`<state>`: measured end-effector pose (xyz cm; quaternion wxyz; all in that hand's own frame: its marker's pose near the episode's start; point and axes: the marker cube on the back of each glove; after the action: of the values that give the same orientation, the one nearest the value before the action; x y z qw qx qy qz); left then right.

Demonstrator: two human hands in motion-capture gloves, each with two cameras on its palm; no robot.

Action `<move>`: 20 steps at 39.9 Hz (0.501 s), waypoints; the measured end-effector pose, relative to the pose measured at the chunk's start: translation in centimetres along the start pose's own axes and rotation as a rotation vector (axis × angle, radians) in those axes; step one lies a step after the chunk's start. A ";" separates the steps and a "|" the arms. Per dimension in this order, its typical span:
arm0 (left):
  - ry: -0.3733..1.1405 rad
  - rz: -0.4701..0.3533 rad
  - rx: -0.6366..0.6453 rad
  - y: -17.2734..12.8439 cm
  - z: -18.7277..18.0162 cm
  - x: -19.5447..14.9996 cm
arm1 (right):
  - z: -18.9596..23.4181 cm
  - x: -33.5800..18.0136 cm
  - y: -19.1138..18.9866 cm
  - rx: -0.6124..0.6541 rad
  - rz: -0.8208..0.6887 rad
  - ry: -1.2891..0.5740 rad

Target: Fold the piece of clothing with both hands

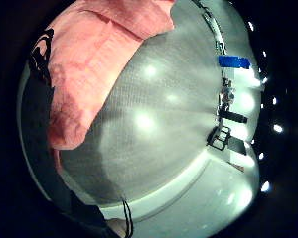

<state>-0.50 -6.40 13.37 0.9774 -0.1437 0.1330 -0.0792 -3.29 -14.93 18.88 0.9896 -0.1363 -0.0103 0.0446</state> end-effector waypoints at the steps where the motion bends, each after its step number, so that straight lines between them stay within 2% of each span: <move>1: -0.013 -0.066 -0.041 0.8 0.4 -0.3 | -0.2 0.1 0.4 0.005 -0.006 0.017; 4: -0.039 -0.145 -0.118 3.6 1.5 -0.7 | -1.2 -0.1 2.6 0.032 -0.036 0.045; 7: -0.053 -0.114 -0.121 6.6 2.0 -0.9 | -2.7 -0.4 6.9 0.026 -0.079 0.060; 9: -0.086 -0.032 -0.029 7.6 1.7 -1.1 | -3.6 -0.6 9.6 0.021 -0.097 0.085; 10: -0.099 0.036 0.040 7.8 1.4 -1.1 | -4.1 -0.5 10.5 0.033 -0.099 0.110; 13: -0.035 0.327 0.213 7.6 0.5 -0.3 | -4.8 0.2 11.4 0.075 -0.115 0.182; 14: 0.013 0.404 0.229 7.5 0.3 -0.1 | -5.0 0.3 11.5 0.079 -0.132 0.191; 15: 0.055 0.447 0.226 7.6 0.0 0.1 | -5.4 0.4 11.5 0.085 -0.146 0.197; 17: 0.098 0.451 0.216 8.1 -0.9 0.1 | -6.9 0.5 11.9 0.115 -0.143 0.219; 20: 0.088 0.438 0.276 7.7 -3.0 0.4 | -9.6 0.6 11.1 0.178 -0.066 0.272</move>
<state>-0.07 0.07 8.22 0.9748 0.0270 0.1915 0.1109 -3.35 -6.80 6.63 0.9910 -0.0523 0.1235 -0.0062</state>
